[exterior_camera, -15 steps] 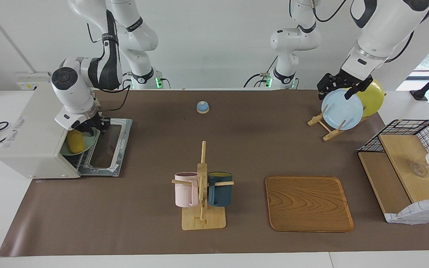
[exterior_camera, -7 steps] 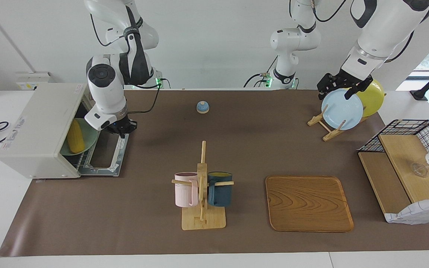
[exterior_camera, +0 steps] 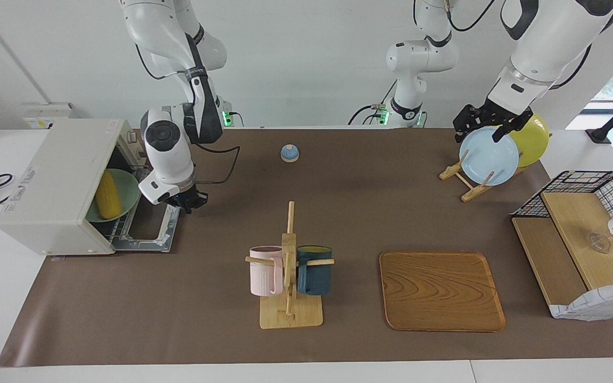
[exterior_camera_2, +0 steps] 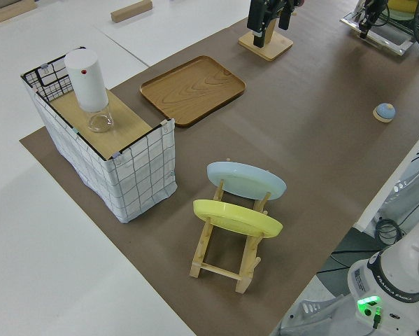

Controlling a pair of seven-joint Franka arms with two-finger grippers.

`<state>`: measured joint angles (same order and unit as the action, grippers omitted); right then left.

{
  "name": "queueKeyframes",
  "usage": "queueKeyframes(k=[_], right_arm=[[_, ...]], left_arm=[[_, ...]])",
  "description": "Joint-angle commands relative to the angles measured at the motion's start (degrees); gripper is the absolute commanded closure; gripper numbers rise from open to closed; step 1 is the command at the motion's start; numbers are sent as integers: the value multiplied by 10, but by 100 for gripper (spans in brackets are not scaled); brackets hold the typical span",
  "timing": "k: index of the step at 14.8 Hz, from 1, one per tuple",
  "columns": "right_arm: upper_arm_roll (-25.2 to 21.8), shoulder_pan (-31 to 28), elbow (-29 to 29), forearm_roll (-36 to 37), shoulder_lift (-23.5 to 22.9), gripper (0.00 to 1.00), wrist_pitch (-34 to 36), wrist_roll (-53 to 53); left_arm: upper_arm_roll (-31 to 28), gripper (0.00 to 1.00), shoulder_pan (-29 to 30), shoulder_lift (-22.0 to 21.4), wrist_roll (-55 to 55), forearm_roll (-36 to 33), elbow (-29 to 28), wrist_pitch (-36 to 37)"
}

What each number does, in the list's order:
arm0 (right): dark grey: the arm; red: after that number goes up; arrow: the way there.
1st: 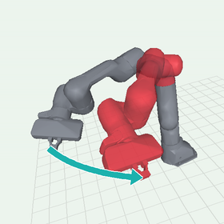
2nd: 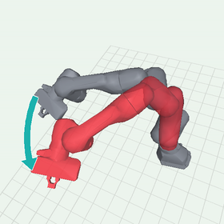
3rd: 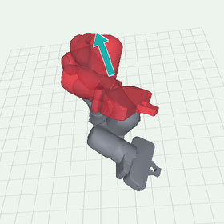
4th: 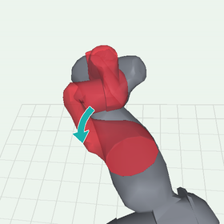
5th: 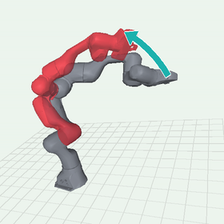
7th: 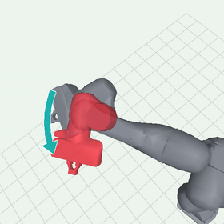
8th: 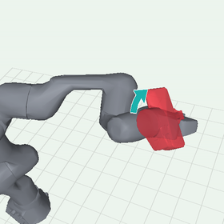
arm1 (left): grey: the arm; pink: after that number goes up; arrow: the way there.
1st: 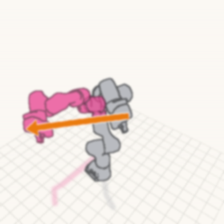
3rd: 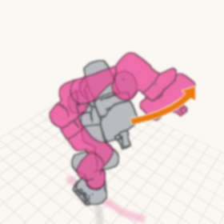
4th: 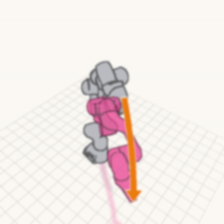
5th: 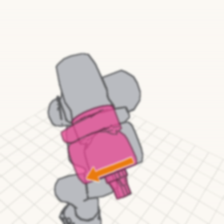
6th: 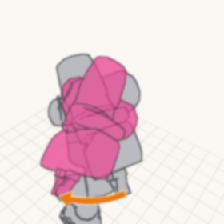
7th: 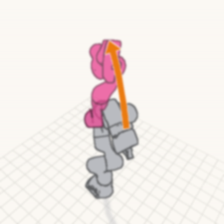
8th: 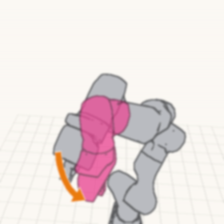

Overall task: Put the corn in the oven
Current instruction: 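Push the oven door closed with the right gripper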

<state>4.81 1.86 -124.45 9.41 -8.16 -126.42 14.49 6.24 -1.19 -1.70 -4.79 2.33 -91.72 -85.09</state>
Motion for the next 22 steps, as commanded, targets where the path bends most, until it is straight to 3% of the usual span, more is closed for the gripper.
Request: queueKeyframes(k=[1,14,22], right_arm=[[1,-9,-20,-7,7,100,-18,5],[0,-25,-29,32,2,100,-7,-22],[-4,-41,60,60,23,100,164,-126]], left_arm=[[5,0,8,-8,-3,4,-2,6],[5,0,8,-8,-3,4,-2,6],[5,0,8,-8,-3,4,-2,6]])
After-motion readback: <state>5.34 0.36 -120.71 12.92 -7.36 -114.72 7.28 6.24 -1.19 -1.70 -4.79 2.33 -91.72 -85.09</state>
